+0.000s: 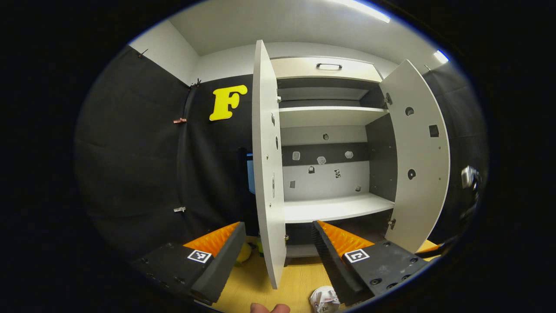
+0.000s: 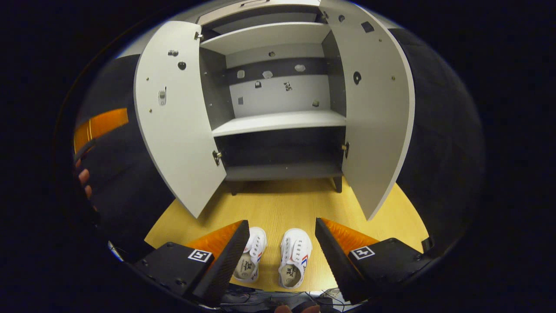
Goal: Grab one shoe with the right hand and put it into the shoe cabinet, grab the other shoe with the left hand and put it into the shoe cabinet; then close the right door with the right hand and the left door with the left hand.
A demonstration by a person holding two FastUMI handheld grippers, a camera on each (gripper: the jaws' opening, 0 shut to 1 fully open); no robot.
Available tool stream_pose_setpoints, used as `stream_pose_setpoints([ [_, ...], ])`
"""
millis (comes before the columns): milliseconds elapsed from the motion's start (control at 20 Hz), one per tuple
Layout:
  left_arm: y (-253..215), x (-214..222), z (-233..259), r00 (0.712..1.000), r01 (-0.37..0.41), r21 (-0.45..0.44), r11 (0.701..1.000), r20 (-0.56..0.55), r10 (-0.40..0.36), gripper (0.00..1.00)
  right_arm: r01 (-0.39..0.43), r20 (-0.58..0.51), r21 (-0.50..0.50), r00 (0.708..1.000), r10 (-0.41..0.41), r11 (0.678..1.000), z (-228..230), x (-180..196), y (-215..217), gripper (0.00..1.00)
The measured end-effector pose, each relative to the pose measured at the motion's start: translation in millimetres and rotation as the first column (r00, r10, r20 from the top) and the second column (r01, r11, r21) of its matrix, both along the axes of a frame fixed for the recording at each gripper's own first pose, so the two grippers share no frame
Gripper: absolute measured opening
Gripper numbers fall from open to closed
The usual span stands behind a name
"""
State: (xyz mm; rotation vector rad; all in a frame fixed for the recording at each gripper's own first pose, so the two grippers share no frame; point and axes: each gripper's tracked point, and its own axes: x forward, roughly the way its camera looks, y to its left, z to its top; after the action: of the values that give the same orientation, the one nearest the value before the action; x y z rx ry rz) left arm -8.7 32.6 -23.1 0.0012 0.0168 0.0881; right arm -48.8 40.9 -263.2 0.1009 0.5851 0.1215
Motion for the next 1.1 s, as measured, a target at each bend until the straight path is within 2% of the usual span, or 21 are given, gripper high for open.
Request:
stream_pose_setpoints([
  [150,3,-2,-3,1.0,-0.011,0.003,1.0,-0.006,0.011,0.95,-0.007,-0.09,0.005,0.996,0.008,1.0,-57,-16,2,0.95],
  [300,5,-4,-7,1.0,-0.021,0.013,1.0,-0.009,0.021,0.95,-0.004,-0.178,0.04,0.984,0.011,0.999,-103,-32,9,0.75],
  [450,7,-6,-13,0.999,-0.026,0.023,0.999,-0.021,0.027,0.95,0.015,-0.247,0.042,0.969,-0.005,0.999,-142,-39,11,0.74],
  [500,9,-7,-15,0.999,-0.03,0.026,0.999,-0.025,0.031,0.95,0.028,-0.264,0.028,0.964,-0.019,0.999,-154,-38,7,0.55],
  [550,10,-8,-17,0.999,-0.033,0.029,0.999,-0.029,0.034,0.95,0.034,-0.282,0.026,0.959,-0.025,0.999,-167,-40,7,0.52],
  [600,10,-8,-19,0.999,-0.035,0.032,0.999,-0.034,0.037,0.95,0.04,-0.292,0.016,0.956,-0.034,0.999,-177,-38,4,0.55],
  [700,12,-9,-24,0.998,-0.04,0.038,0.998,-0.043,0.042,0.95,0.042,-0.32,0.005,0.947,-0.038,0.999,-199,-39,4,0.4],
  [850,14,-9,-29,0.997,-0.046,0.048,0.998,-0.057,0.048,0.94,0.051,-0.34,0.0,0.939,-0.048,0.999,-222,-33,7,0.41],
  [1100,16,-8,-35,0.996,-0.052,0.074,0.996,-0.069,0.057,0.95,0.038,-0.283,-0.02,0.958,-0.042,0.999,-243,-7,21,0.41],
])
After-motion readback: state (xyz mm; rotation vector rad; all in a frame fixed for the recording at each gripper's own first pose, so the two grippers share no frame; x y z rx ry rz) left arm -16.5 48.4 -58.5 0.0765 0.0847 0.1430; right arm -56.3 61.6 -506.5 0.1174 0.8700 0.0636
